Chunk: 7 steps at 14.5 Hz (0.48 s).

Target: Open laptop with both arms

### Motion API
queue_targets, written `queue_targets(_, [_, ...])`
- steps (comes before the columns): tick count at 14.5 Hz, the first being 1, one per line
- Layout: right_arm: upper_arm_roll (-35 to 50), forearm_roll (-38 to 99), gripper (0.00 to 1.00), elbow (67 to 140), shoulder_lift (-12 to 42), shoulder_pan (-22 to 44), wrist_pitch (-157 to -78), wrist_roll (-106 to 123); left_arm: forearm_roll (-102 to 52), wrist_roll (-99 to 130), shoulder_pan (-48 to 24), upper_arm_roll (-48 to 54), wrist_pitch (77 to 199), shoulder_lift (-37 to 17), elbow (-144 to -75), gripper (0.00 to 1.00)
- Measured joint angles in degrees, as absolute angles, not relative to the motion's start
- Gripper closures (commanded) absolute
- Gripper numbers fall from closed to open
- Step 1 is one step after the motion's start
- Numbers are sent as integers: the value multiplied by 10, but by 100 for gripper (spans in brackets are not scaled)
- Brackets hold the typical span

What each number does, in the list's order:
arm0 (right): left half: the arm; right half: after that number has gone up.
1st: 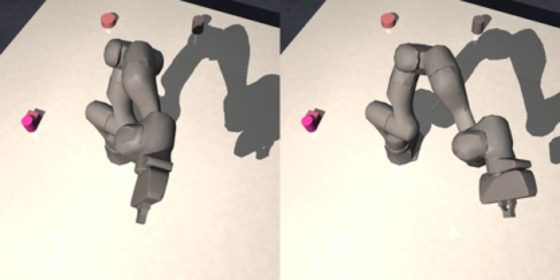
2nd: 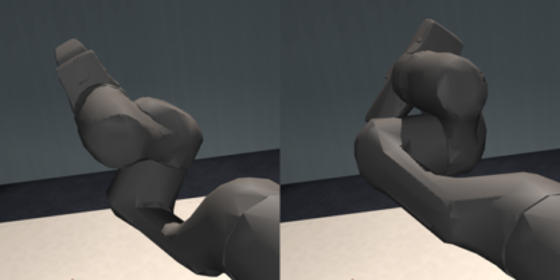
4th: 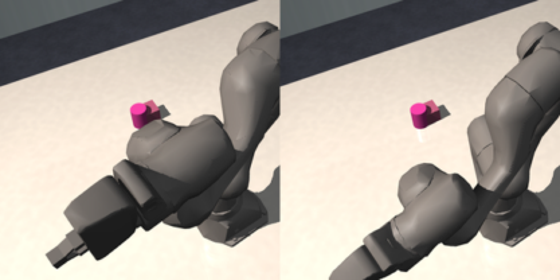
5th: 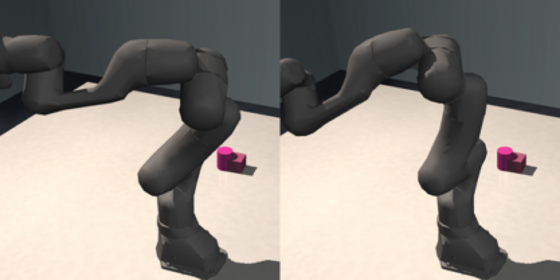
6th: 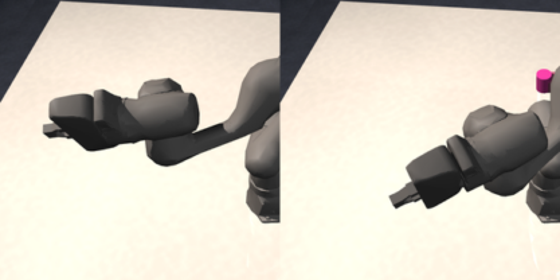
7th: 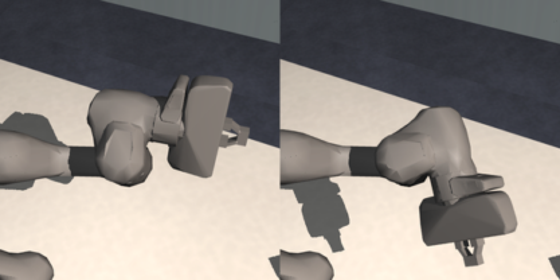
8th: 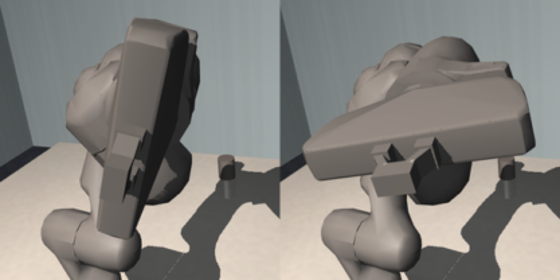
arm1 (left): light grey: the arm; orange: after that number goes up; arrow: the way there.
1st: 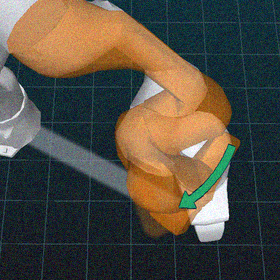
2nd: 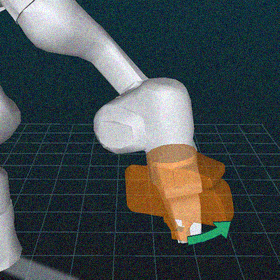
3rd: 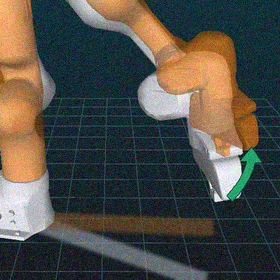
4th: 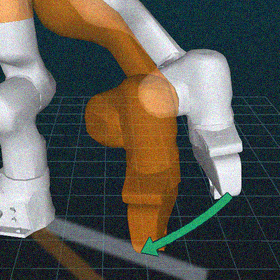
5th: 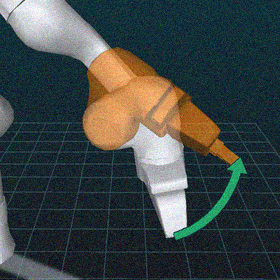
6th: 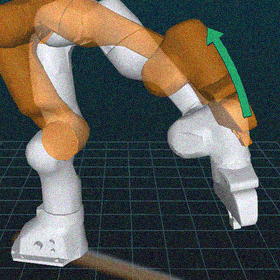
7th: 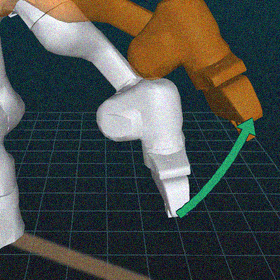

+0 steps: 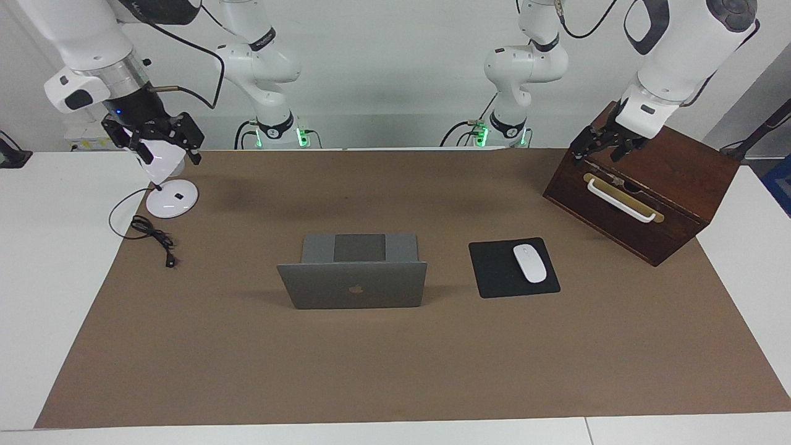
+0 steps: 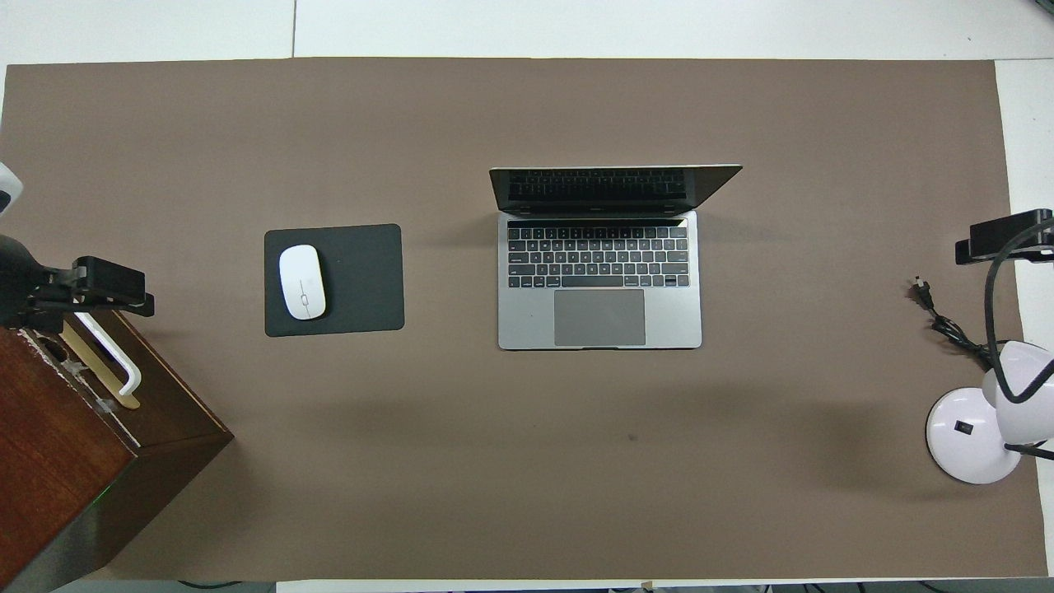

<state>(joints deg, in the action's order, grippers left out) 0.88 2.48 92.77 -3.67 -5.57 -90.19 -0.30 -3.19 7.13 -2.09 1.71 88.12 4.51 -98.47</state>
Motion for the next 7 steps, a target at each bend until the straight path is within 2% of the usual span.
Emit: queue_targets(7, [9, 25, 0, 928, -38, -56, -902, -3, -28, 62, -20, 19, 903, 33, -971, 0])
